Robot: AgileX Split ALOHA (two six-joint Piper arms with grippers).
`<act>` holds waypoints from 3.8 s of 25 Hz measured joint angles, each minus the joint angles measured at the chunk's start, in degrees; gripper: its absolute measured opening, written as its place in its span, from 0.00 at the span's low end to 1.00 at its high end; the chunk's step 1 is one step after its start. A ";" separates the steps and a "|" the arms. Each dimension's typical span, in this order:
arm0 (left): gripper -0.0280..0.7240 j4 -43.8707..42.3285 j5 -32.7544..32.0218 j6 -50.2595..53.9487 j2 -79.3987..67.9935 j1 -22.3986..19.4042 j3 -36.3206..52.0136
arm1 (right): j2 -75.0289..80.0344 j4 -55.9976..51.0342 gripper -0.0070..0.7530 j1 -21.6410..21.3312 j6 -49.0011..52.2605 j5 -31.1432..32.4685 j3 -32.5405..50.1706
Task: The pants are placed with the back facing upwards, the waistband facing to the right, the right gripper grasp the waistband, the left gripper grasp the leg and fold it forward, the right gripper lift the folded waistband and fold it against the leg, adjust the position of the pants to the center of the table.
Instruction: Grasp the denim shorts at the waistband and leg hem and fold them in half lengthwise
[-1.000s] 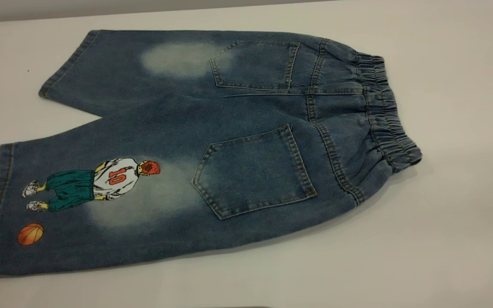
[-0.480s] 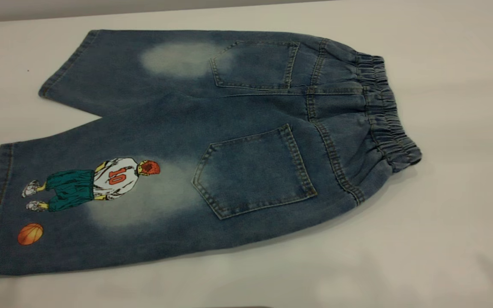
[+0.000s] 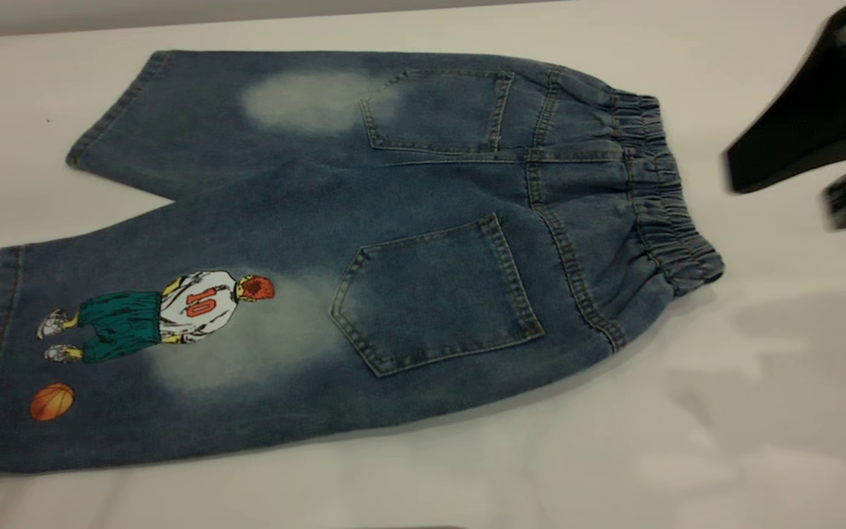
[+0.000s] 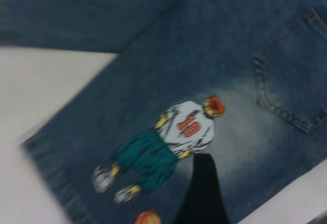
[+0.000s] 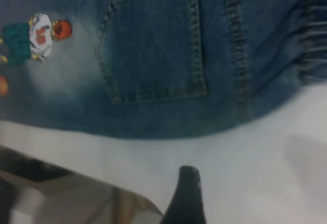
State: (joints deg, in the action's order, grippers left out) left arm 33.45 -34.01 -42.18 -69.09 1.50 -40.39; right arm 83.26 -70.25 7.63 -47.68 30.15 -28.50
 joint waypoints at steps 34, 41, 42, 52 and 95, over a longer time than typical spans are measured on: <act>0.75 1.27 6.66 -3.15 -14.07 7.13 -0.21 | 35.47 -30.90 0.75 -7.63 -33.30 10.45 -8.48; 0.75 1.27 6.70 -3.15 -14.07 7.13 -0.21 | 35.89 -28.50 0.75 -7.63 -31.91 8.17 -8.86; 0.75 1.27 6.70 -3.15 -14.07 7.13 -0.21 | 35.89 -28.56 0.75 -7.63 -31.91 7.56 -8.86; 0.75 1.27 6.88 -3.15 -14.07 7.13 -0.21 | 36.81 -28.91 0.75 -7.63 -34.86 7.54 -10.90; 0.75 1.27 7.06 -3.15 -14.07 7.13 -0.21 | 40.76 -32.88 0.59 -7.63 -40.62 18.32 -12.41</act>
State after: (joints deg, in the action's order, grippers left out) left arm 34.72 -26.96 -45.33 -83.17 8.63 -40.60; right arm 124.02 -103.13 0.00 -88.30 48.47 -40.92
